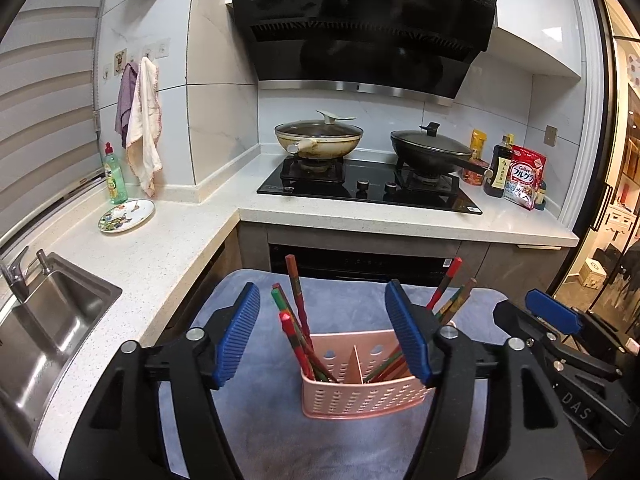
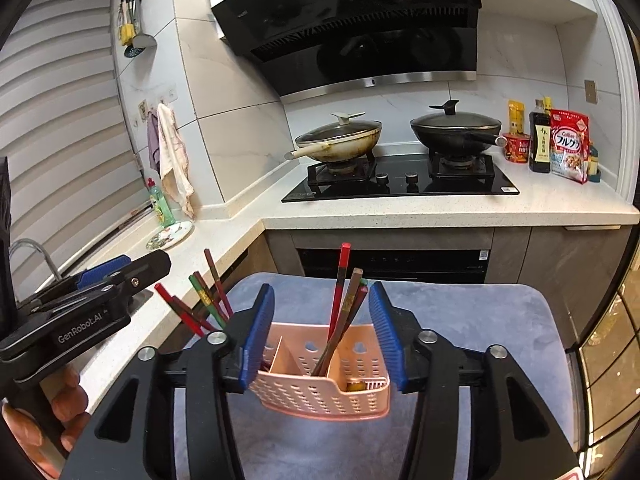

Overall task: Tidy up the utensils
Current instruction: 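Open both tools to release the chopsticks and pull back from the holder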

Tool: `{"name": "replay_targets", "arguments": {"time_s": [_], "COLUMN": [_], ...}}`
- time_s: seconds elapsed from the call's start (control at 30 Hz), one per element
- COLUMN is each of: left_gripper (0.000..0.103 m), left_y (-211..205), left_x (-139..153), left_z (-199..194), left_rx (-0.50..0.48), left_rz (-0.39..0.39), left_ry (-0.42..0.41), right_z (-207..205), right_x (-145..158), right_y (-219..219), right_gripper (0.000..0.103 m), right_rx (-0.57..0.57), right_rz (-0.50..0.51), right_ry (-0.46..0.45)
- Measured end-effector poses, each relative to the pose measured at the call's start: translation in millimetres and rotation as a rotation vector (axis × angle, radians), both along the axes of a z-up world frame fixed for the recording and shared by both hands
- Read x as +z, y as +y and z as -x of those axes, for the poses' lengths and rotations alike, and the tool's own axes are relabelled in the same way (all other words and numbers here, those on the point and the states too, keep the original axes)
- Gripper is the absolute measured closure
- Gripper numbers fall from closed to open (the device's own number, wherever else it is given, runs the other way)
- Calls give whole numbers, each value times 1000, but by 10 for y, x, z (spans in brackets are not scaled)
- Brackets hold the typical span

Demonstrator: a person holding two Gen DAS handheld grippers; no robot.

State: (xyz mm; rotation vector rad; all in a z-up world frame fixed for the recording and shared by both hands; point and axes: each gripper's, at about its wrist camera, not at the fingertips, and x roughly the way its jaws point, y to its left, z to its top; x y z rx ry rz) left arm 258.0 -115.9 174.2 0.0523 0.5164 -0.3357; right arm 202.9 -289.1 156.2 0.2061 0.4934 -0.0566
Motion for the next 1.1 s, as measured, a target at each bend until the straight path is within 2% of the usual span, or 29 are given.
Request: {"name": "replay_targets", "arguments": {"time_s": [0.27,0.53,0.67,0.87,0.93,1.1], "left_gripper": [38,37,34,34,34,22], "left_y": [95,210,246,292,310,350], "left_x": [-46,-143,-202,-329,-379,-489], "left_z": [234,440,536,651,687,801], "left_rx": [4,14,21,47,57,88], "left_rz": [-25,-46,-56,-80,-91,-108], "left_ry": [4,18,26,39,42,46], "right_z": [215,431,548,678,725,821], "right_x": [-40,-144,-208,-309,-356,-453], "right_y": [169,246,311,392,393,418], "right_gripper": [51,50,44,44,40,32], "right_rx": [3,6,-7,-20,-20,-24], "right_rz": [58,48,78,121,112,96], "right_ry": [35,69,76,97,105,120]}}
